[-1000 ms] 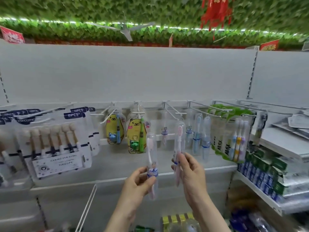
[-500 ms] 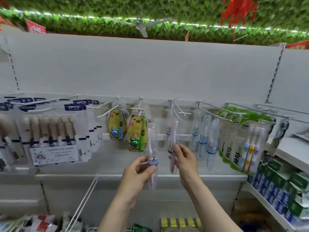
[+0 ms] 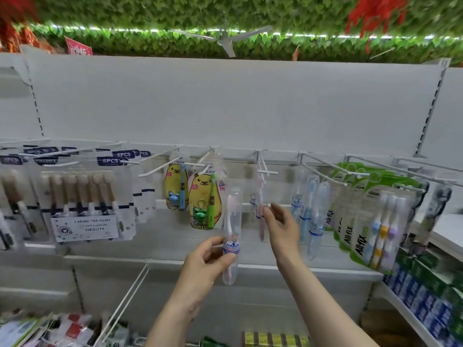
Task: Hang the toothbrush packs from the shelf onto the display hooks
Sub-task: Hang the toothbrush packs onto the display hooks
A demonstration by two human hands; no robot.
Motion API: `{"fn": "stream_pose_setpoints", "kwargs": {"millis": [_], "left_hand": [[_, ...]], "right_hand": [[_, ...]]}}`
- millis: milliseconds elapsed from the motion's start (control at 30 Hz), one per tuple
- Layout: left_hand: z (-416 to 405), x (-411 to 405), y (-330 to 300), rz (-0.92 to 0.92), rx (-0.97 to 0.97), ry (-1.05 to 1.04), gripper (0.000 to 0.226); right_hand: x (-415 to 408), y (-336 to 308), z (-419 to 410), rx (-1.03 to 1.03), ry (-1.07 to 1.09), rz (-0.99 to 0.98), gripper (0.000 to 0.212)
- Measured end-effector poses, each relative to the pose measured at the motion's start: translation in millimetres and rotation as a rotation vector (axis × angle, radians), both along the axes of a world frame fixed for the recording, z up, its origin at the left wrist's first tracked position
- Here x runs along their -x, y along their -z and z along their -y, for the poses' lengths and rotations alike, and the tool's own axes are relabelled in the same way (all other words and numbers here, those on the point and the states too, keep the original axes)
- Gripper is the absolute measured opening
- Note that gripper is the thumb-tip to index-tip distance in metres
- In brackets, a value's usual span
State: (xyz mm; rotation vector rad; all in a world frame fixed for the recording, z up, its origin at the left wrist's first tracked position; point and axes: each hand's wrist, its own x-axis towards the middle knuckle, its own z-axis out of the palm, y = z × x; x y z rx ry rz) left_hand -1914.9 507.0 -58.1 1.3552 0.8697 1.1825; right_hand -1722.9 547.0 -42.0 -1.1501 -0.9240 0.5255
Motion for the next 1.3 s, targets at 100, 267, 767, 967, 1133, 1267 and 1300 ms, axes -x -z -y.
{"fn": "stream_pose_setpoints", "kwargs": {"millis": [100,267,767,967,1133,1267,1300], "left_hand": [[8.3,-5.9,-4.0,0.004,-0.06,0.057,0.034],[15.2,-21.1,-8.8,0.02,-0.113,0.121,0.036],[-6.3,-51.3,1.0,0.009,0.023,0.086,0.029],[-42.7,-72.1,-3.2,-0.063,0.015,0.023,0.026],[-66.3,-79.1,-6.8,-0.147,0.027,0.022,0.023],[-78.1,-79.8,-10.6,-0.182,0.004,0.042,0.025],[-79.3,-79.7,-10.1,-0.188,-0.001,0.047,0.025]], "right_hand": [[16.7,-16.7,47.4,-0.133,-0.152,0.064,0.024],[23.8,-34.3,83.3,-0.247,-0.288,0.03,0.032],[-4.9,-27.7,41.1,-0.056,-0.304,0.039,0.017],[-22.6,-34.6,5.4,0.034,-0.305,0.129,0.024],[-27.2,-42.0,-7.9,0.091,-0.27,0.169,0.026],[-26.5,-43.1,-16.6,0.12,-0.22,0.193,0.03],[-26.5,-42.9,-17.3,0.126,-0.212,0.199,0.031]]}}
